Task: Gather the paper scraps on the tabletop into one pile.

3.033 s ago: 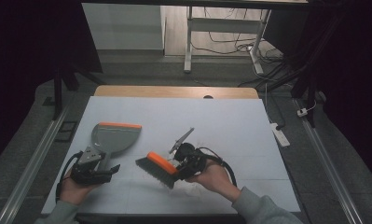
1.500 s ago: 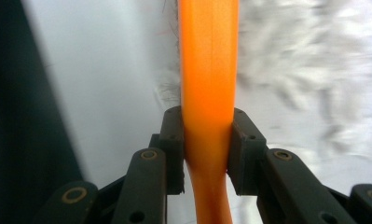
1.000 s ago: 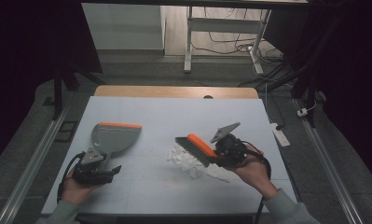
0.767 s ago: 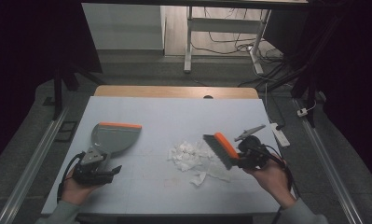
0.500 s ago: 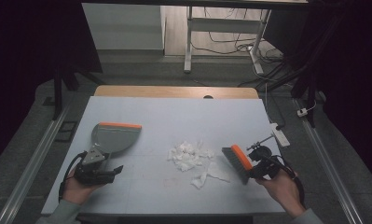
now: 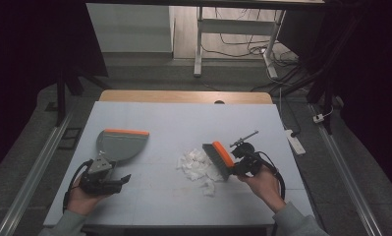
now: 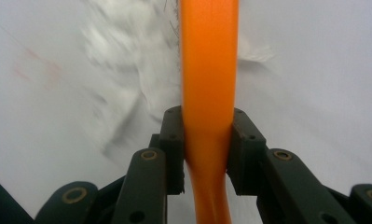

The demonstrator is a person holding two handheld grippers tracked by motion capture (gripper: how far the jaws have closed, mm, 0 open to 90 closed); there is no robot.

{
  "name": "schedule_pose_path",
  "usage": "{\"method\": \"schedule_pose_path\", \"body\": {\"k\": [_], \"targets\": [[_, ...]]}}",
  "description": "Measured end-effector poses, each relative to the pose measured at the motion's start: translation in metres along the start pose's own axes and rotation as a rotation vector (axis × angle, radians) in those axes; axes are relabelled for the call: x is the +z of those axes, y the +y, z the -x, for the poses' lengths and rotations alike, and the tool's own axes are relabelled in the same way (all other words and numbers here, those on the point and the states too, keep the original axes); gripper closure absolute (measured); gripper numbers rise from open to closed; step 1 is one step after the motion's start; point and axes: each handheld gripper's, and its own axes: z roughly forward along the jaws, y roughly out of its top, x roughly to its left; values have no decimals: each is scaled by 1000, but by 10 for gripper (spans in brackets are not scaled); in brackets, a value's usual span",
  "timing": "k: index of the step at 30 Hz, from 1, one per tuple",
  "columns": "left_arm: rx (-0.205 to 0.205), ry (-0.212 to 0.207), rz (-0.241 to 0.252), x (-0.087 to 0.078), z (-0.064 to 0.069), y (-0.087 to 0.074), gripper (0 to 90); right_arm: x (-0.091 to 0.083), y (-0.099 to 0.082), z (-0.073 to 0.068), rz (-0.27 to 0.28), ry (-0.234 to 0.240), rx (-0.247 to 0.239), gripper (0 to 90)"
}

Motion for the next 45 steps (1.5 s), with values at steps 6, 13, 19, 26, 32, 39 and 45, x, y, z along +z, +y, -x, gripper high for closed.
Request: {"method": "schedule_pose_path", "body": {"k": [6,13,19,26,32,39,45], "targets": [[3,1,-9,2,1,0,266,-31,-5,7,135,32,-18,707],[5,4,-12,3,1,0,266,-39,-20,-17,39,153,-258,707],[6,7,-12,2,2,0,266,-6,-20,-43,-70,175,-424,706],[4,8,-16,3,1,-1,266,15,4,-42,-2,70,-466,707],[-1,10,-18,3,0,-2,266,-2,6,-32,100,144,-397,706],[6,8,-16,2,1,-1,266,-42,-5,4,187,47,-224,706],[6,8,-14,1,1,-1,266,-24,-9,31,90,-70,-70,706]]}}
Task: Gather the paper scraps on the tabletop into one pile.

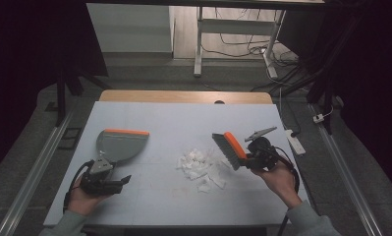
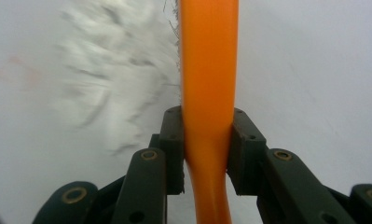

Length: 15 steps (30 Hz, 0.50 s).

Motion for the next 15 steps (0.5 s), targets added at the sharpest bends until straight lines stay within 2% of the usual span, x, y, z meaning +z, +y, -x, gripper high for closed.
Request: {"method": "schedule_pose_path", "body": {"k": [2,5,8,12,15], "targets": [[0,1,1,0,0,0,266,10,0,3,-27,-53,-3,706],[-2,0,4,0,0,0,266,23,4,7,-52,-80,29,706],[-1,-1,-1,1,0,0,266,31,12,4,-43,-56,38,706],[0,0,0,1,0,0,267,41,25,-12,-29,-11,-3,706],[-1,0,4,0,0,0,267,39,30,-17,24,11,-10,706]]}}
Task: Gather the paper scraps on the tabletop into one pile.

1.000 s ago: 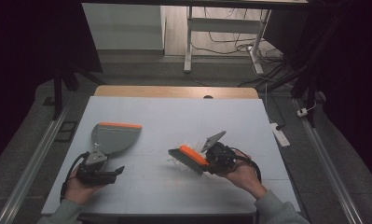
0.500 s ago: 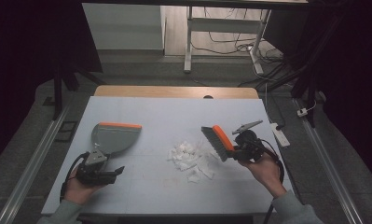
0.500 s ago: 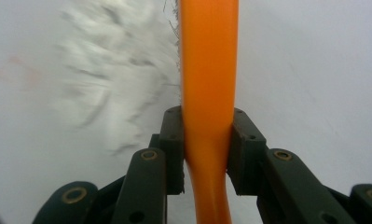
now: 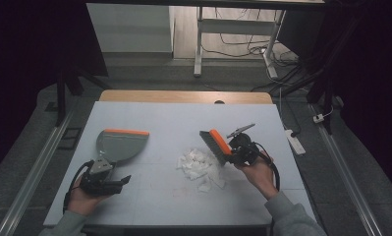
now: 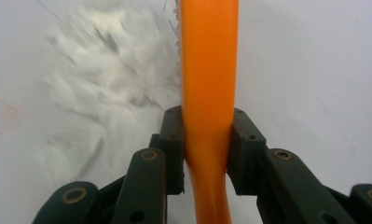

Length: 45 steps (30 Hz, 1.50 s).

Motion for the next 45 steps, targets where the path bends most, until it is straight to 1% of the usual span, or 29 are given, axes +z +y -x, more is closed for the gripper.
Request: {"method": "schedule_pose_path", "body": {"k": [2,3,6,9,12,14,18,21,25,29,30,34,36,39,45], "targets": [[0,0,0,0,0,0,267,-9,-1,3,52,34,25,706],[-1,-1,-1,0,0,0,267,-16,-2,4,78,38,34,706],[-2,1,-5,2,0,0,267,-38,-8,9,147,54,39,706],[1,1,-5,2,1,1,267,-53,-14,13,188,63,39,706],[2,3,-4,1,2,2,267,-57,-21,17,193,47,49,706],[3,7,1,0,2,2,267,-55,-28,21,190,49,68,706],[0,8,3,1,2,2,267,-46,-41,29,179,28,78,706],[-3,7,2,1,1,2,267,-44,-50,34,181,19,87,706],[-7,7,3,2,1,3,267,-48,-64,40,187,-7,93,706],[-4,7,3,3,2,5,267,-54,-83,47,207,-40,103,706],[-3,8,4,3,3,5,266,-56,-88,48,210,-46,111,706],[-3,7,10,3,4,8,266,-60,-107,53,231,-61,119,706],[-3,2,13,4,5,10,266,-61,-115,55,244,-60,117,706],[0,0,17,5,7,12,266,-62,-123,55,241,-60,109,706],[7,0,23,5,8,15,266,-61,-131,54,244,-57,102,706]]}}
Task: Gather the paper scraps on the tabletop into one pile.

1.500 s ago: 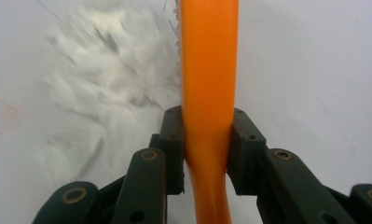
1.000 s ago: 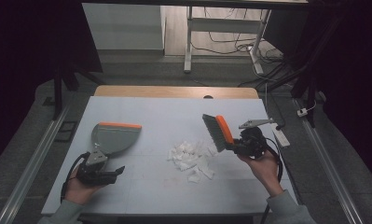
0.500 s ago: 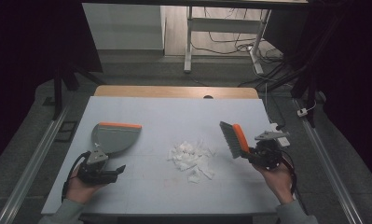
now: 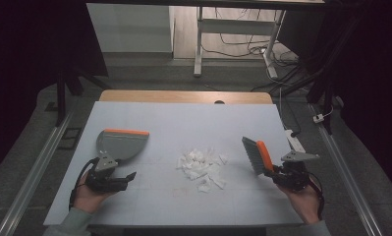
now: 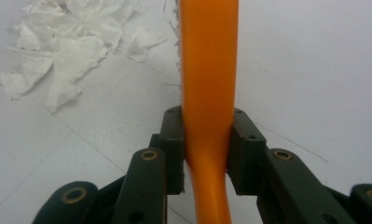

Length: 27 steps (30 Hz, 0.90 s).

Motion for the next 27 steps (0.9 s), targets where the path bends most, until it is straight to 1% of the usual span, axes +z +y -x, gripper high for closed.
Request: {"method": "schedule_pose_path", "body": {"k": [14,27], "targets": [[3,-5,5,1,1,0,266,0,-2,-4,3,0,-27,706],[5,-4,4,1,1,1,266,-2,0,-5,14,-2,-33,706]]}}
